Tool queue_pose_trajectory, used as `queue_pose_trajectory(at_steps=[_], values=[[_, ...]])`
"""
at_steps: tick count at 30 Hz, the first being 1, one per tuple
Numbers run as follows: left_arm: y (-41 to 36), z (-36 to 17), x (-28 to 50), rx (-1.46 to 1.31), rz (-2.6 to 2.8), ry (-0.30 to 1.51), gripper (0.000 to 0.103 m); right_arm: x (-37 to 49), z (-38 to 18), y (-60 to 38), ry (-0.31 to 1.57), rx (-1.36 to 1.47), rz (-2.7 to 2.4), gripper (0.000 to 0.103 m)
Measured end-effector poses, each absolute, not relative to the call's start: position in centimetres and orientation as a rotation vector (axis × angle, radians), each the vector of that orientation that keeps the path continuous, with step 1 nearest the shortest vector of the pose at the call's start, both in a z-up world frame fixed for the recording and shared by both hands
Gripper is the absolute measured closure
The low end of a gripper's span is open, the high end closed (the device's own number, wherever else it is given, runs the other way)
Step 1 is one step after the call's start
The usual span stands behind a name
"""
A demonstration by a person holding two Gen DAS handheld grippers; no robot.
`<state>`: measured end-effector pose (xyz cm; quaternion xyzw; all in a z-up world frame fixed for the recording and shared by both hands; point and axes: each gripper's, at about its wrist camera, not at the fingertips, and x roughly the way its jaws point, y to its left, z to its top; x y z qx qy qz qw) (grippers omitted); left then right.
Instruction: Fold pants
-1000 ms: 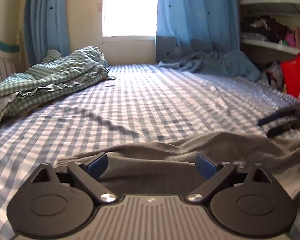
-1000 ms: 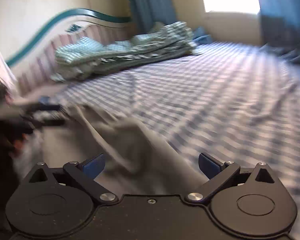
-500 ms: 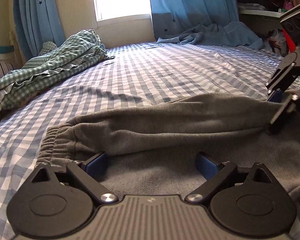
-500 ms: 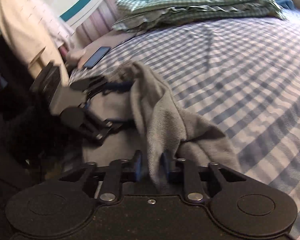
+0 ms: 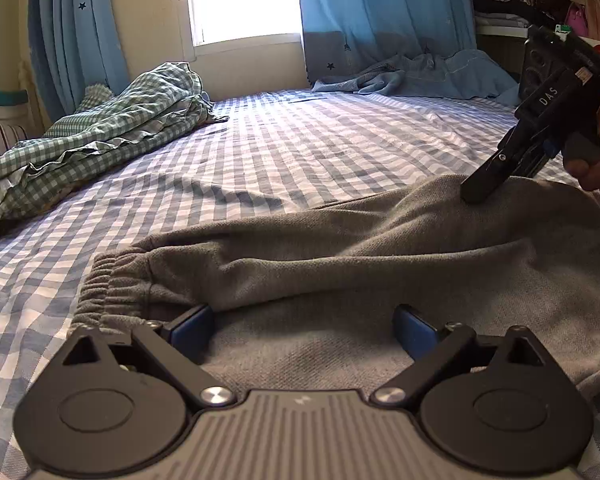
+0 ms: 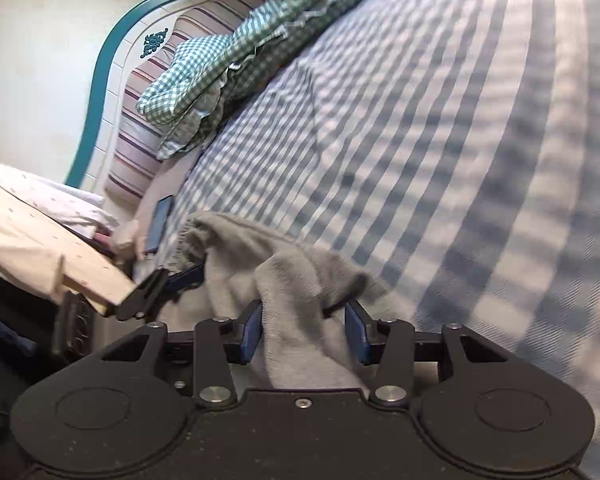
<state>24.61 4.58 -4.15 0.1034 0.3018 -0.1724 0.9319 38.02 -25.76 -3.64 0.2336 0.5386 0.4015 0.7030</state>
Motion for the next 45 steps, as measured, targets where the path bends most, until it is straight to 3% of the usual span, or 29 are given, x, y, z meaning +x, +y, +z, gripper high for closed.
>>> queue_pose_trajectory(at_steps=[3,5,8,9,11,12,20,27,30,32,37,39,41,45], values=[[4.5,-4.2,24.6,0.215,-0.353,0.621,0.004,38.5,-4.6,-25.1,1.264,0.676,0.961,0.052],[4.6,-4.2,24.7,0.211,-0.356,0.623,0.004,38.9,-4.9,-25.0,1.266,0.748,0.938,0.044],[4.6,-4.2,24.7,0.212,-0.355,0.624,0.004,40.3,-5.7,-25.7,1.266,0.878,0.845,0.044],[4.6,-4.2,24.7,0.210,-0.356,0.625,0.004,40.7,-6.2,-25.8,1.270,0.916,0.807,0.047],[4.6,-4.2,24.8,0.211,-0.356,0.628,0.004,41.1,-6.3,-26.2,1.264,0.907,0.710,0.090],[4.6,-4.3,24.9,0.214,-0.355,0.631,0.004,41.2,-6.3,-26.3,1.250,0.887,0.668,0.094],[4.7,-4.4,25.2,0.196,-0.359,0.635,0.004,41.6,-3.9,-26.6,1.099,0.844,0.653,0.100],[5.3,-3.9,25.2,0.187,-0.378,0.636,0.003,42.7,-7.6,-26.6,1.140,0.756,0.604,0.100],[6.6,-2.2,24.3,0.163,-0.367,0.610,0.003,42.1,-5.9,-26.4,1.104,0.632,0.646,0.092],[7.9,-0.8,24.0,0.116,-0.348,0.586,0.002,41.3,-3.8,-26.3,1.050,0.451,0.597,0.057],[7.8,0.6,26.8,0.166,-0.216,0.598,0.001,37.2,0.8,-24.2,0.840,0.079,0.513,0.053],[7.4,-0.3,29.0,0.224,-0.155,0.658,0.001,34.9,1.6,-21.4,0.745,-0.064,0.510,0.046],[7.8,-2.1,30.9,0.258,-0.103,0.718,0.001,32.7,1.4,-18.5,0.671,-0.203,0.531,0.040],[10.6,-3.9,31.9,0.137,-0.122,0.746,0.000,32.9,-2.5,-16.6,0.703,-0.411,0.417,0.042]])
